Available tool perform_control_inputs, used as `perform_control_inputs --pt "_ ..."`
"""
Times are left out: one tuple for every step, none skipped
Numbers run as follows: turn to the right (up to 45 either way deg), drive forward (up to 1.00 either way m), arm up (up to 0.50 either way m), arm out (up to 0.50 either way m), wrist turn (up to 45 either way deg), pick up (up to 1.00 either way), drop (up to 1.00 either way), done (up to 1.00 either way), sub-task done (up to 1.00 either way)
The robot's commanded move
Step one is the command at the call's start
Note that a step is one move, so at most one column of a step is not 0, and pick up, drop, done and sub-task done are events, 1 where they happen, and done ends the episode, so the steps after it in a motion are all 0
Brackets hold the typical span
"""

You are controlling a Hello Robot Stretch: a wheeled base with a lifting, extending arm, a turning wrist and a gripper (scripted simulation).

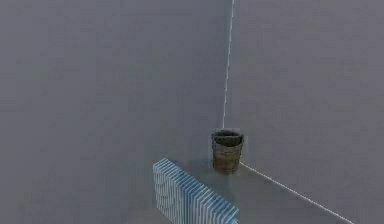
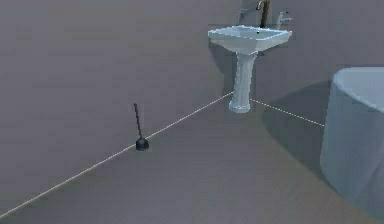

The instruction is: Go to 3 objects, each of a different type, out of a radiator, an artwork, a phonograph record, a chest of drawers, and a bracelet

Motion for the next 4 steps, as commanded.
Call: perform_control_inputs --pt "0.0 0.0 0.0 0.0 0.0 0.0 0.0 0.0 1.0" --pt "-45.0 0.0 0.0 0.0 0.0 0.0 0.0 0.0 0.0" --pt "-45.0 0.0 0.0 0.0 0.0 0.0 0.0 0.0 0.0" --pt "-45.0 0.0 0.0 0.0 0.0 0.0 0.0 0.0 0.0"
